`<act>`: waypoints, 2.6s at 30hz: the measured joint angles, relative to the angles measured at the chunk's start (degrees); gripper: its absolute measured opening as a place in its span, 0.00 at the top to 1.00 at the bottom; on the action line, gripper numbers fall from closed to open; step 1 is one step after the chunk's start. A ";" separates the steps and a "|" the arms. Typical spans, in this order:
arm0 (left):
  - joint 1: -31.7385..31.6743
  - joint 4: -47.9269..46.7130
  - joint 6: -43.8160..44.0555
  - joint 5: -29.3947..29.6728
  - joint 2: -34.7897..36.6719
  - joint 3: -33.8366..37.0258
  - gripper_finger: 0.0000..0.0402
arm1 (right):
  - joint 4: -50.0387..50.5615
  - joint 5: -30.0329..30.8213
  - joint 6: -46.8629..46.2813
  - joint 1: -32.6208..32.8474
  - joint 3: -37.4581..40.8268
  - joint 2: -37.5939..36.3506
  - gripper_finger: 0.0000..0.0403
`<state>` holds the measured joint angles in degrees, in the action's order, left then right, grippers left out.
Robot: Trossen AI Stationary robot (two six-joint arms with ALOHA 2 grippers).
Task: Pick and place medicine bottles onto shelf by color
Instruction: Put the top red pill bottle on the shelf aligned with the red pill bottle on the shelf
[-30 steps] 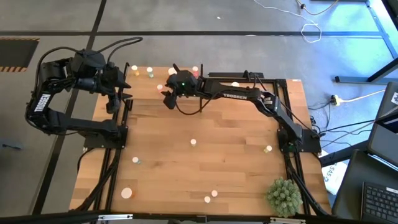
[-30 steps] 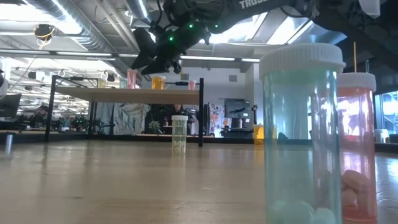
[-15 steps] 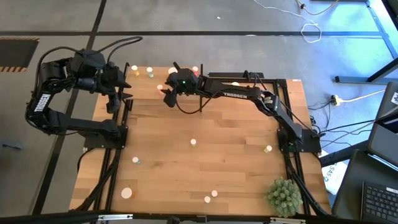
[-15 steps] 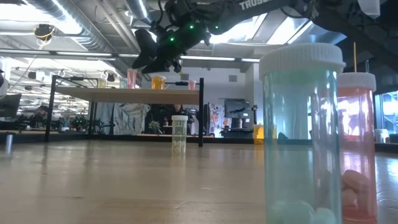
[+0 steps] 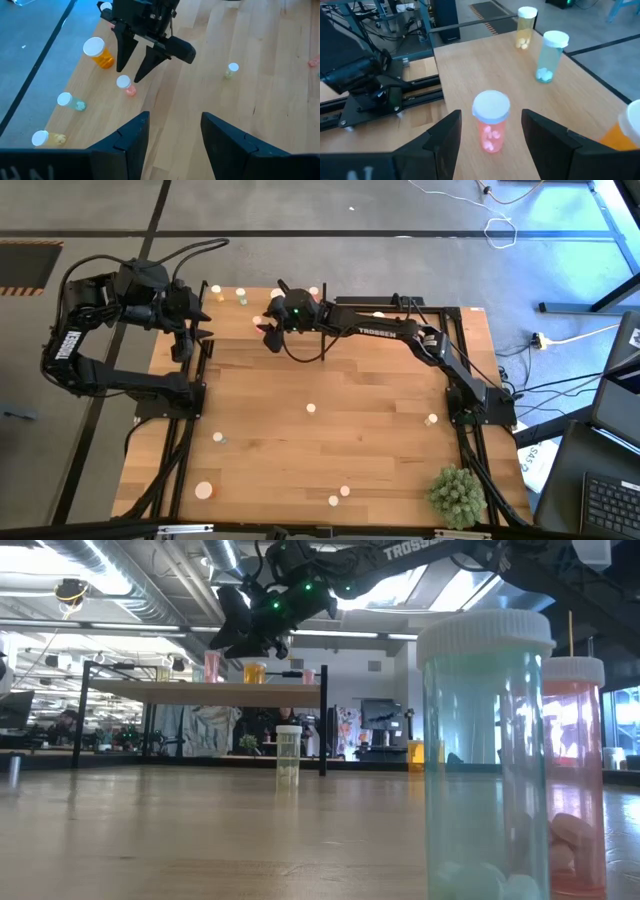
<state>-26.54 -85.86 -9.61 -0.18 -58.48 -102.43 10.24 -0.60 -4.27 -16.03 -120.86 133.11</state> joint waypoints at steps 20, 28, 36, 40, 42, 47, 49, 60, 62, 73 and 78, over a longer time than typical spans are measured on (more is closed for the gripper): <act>0.02 0.00 -0.02 2.24 -0.02 0.00 0.57 | -3.76 -0.02 1.78 -0.11 0.04 2.68 0.48; 0.00 0.02 -0.02 2.33 -0.02 0.00 0.57 | -5.77 -0.11 1.58 -0.41 0.02 2.66 0.48; 0.00 0.46 -0.04 2.33 0.00 0.00 0.57 | -5.35 -0.15 1.61 -0.48 0.02 2.66 0.48; 0.00 0.63 -0.07 2.43 -0.02 0.00 0.57 | -5.15 -0.13 1.58 -0.57 0.02 2.66 0.48; 0.01 0.63 -0.07 2.47 -0.01 0.00 0.57 | -5.25 -0.13 1.57 -0.59 0.02 2.66 0.48; 0.00 0.63 -0.09 2.53 -0.02 0.00 0.57 | -5.25 -0.13 1.57 -0.59 0.02 2.66 0.48; 0.00 0.63 -0.09 2.53 -0.01 0.00 0.57 | -5.24 -0.12 1.57 -0.59 0.02 2.66 0.50; 0.01 0.62 -0.09 2.53 0.00 0.00 0.57 | -5.23 -1.03 1.73 -0.57 0.02 2.66 0.70; 0.00 0.63 -0.09 2.53 -0.02 0.00 0.57 | -5.23 -1.03 1.74 -0.57 0.02 2.66 0.71; 0.00 0.61 -0.09 2.51 0.00 0.00 0.57 | -5.25 -1.03 1.70 -0.57 0.02 2.66 0.72; 0.00 0.61 -0.07 2.51 0.00 0.00 0.57 | -5.23 -1.01 1.58 -0.57 0.02 2.66 0.72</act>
<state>-26.55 -85.25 -9.67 2.33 -58.48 -102.43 5.02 -1.61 -2.70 -16.60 -120.84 135.76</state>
